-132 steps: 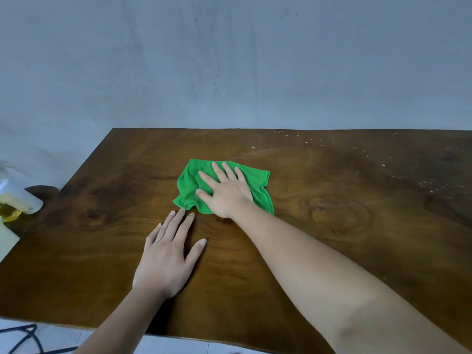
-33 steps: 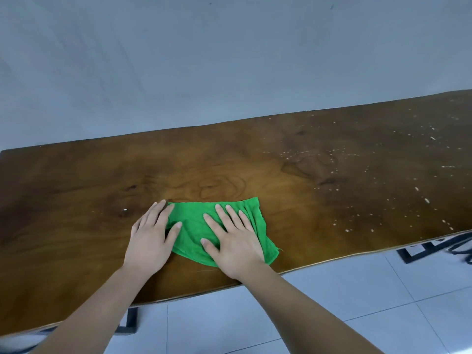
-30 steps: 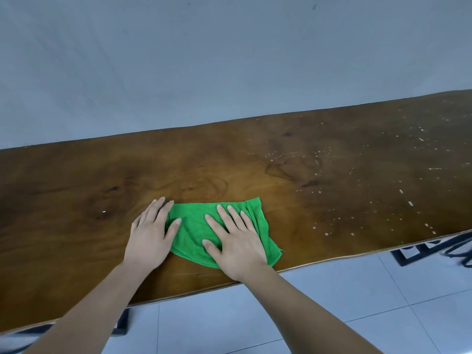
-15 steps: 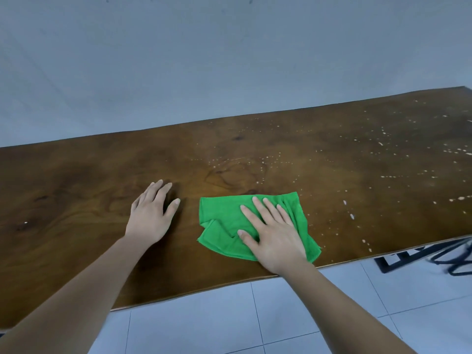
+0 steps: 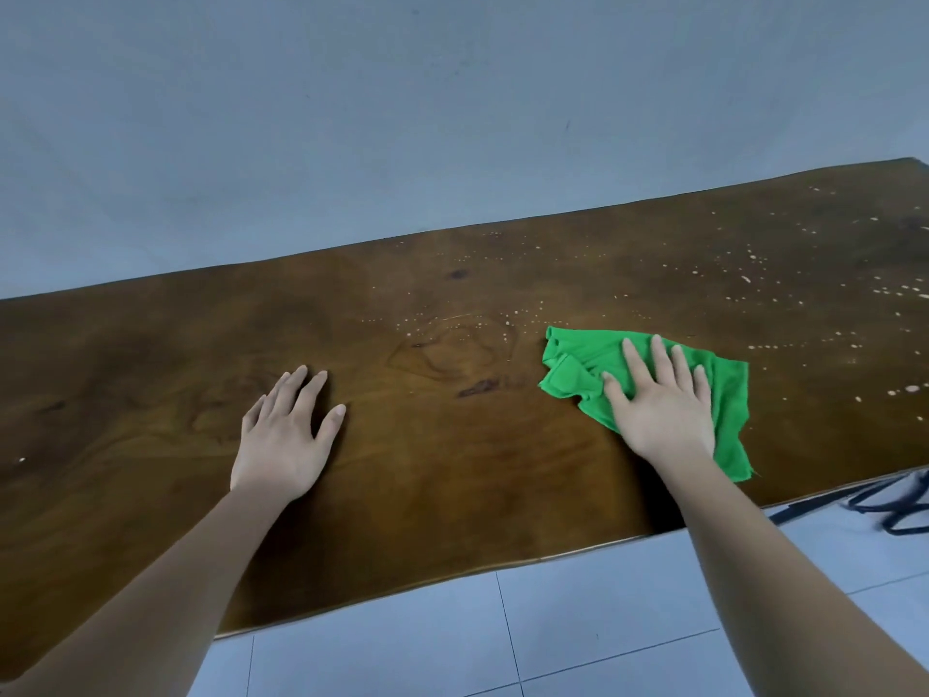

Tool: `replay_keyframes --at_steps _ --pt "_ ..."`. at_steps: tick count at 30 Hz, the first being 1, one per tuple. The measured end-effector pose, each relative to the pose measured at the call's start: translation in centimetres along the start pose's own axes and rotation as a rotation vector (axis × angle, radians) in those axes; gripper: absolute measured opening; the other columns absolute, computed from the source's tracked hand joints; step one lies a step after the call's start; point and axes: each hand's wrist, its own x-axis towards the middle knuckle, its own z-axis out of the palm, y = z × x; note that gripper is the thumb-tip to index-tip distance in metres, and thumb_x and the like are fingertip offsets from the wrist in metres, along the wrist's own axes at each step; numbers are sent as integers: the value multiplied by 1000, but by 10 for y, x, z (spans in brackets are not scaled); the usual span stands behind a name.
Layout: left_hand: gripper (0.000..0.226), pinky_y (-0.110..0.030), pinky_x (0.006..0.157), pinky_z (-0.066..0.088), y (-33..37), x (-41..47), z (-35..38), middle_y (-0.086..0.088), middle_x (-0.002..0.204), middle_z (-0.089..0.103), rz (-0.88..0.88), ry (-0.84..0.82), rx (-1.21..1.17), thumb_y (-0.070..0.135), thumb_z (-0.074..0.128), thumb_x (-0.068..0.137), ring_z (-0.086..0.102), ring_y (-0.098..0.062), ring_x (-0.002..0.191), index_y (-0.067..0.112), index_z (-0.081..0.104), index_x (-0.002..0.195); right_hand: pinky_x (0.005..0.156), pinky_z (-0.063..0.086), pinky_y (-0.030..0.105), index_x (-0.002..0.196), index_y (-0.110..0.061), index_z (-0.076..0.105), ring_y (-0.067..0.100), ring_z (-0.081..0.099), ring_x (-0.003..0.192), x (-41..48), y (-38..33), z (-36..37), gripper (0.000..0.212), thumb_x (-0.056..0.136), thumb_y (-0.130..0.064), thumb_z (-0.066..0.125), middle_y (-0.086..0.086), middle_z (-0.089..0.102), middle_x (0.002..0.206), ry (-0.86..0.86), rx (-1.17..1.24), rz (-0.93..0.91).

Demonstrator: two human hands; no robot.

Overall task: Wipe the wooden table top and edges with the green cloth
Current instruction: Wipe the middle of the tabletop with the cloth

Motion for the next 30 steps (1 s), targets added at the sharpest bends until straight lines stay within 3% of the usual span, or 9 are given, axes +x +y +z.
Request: replay_keyframes --at_steps 5,11,15,19,22,30 --pt "76 -49 137 8 -2 3 3 7 184 15 6 13 18 75 17 109 5 -16 171 36 23 174 134 -5 64 173 -42 -14 38 -17 169 -4 -64 7 82 101 -79 -3 5 -18 183 -58 -35 7" --pt "76 -49 137 8 -2 4 4 7 184 16 13 17 17 75 16 109 5 -15 171 37 24 174 131 -14 67 171 -42 -18 43 -25 165 -39 -184 25 84 99 -83 -10 7 -26 179 -125 -72 -328" --pt "82 -50 137 11 -7 4 7 6 184 17 36 36 6 79 5 107 6 -15 171 36 24 174 128 -17 66 173 -45 -11 39 -27 166 -68 -235 40 83 101 -84 -2 4 -22 182 -161 -99 -605" --pt "82 -51 137 14 -7 4 9 4 184 20 42 49 -3 77 2 107 10 -18 171 35 26 173 132 -14 60 174 -48 0 29 -22 169 -64 -228 44 82 102 -86 6 -3 -15 184 -164 -93 -792" --pt "82 -52 137 15 -6 5 8 4 184 21 42 48 -6 77 3 107 10 -18 171 35 27 173 135 -11 54 173 -51 3 21 -17 170 -40 -207 37 82 101 -89 4 -8 -12 184 -158 -72 -832" --pt "80 -48 136 7 -3 6 3 11 184 13 -22 -10 -10 81 13 107 3 -14 171 39 21 174 137 -5 49 173 -54 3 15 -13 170 77 -126 7 84 98 -93 3 -12 -11 184 -124 -43 -570"
